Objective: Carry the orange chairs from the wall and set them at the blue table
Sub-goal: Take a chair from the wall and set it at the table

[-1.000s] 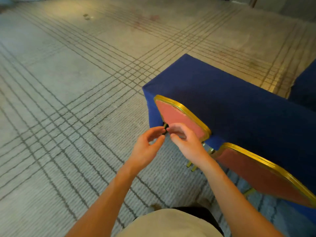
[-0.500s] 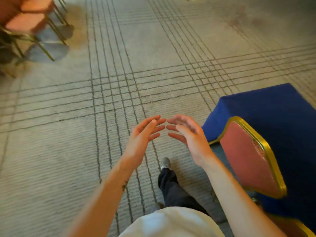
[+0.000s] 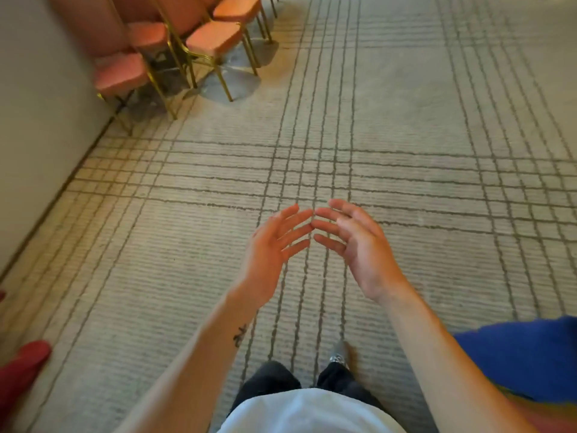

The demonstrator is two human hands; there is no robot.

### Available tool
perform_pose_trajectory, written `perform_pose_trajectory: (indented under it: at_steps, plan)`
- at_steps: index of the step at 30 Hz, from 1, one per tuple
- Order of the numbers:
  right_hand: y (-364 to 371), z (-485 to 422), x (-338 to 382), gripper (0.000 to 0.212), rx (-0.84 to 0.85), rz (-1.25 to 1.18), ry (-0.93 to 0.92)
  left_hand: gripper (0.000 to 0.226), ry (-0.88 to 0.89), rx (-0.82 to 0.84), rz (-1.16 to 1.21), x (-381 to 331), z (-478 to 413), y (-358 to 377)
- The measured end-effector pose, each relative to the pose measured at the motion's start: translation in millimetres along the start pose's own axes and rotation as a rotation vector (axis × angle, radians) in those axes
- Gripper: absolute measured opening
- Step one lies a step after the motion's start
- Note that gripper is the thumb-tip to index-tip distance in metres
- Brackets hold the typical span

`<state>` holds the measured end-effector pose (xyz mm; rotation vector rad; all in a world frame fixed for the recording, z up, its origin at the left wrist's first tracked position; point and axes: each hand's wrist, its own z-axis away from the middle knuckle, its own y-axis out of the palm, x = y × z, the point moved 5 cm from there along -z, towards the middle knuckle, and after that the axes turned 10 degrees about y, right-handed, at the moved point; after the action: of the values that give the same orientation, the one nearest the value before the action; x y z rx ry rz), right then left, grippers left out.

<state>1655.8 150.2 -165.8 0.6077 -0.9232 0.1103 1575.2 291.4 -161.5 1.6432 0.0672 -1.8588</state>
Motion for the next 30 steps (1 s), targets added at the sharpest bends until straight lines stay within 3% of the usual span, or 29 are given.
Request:
perform_pose_trajectory:
  at_steps: [10,21,26,30]
  plan:
    - [82.9,-142.5,24.1,0.028,0.164,0.155,0.098,0.059,0.000,-0.246,0.289,-39.3,-114.5,-66.9]
    - [226.7,-319.3,78.0,0.031,0.194,0.068,0.106,0.068,0.052,-0.185,0.502,-141.5,-291.5,-174.9]
    - [279.2,-379.7,91.4,0.039,0.254,-0.117,0.180,0.069,0.051,-0.224,0.549,-180.5,-355.6,-213.5]
    - [305.9,-441.6,105.3,0.041,0.249,-0.087,0.221,0.072,0.033,-0.255,0.602,-194.8,-415.9,-235.0]
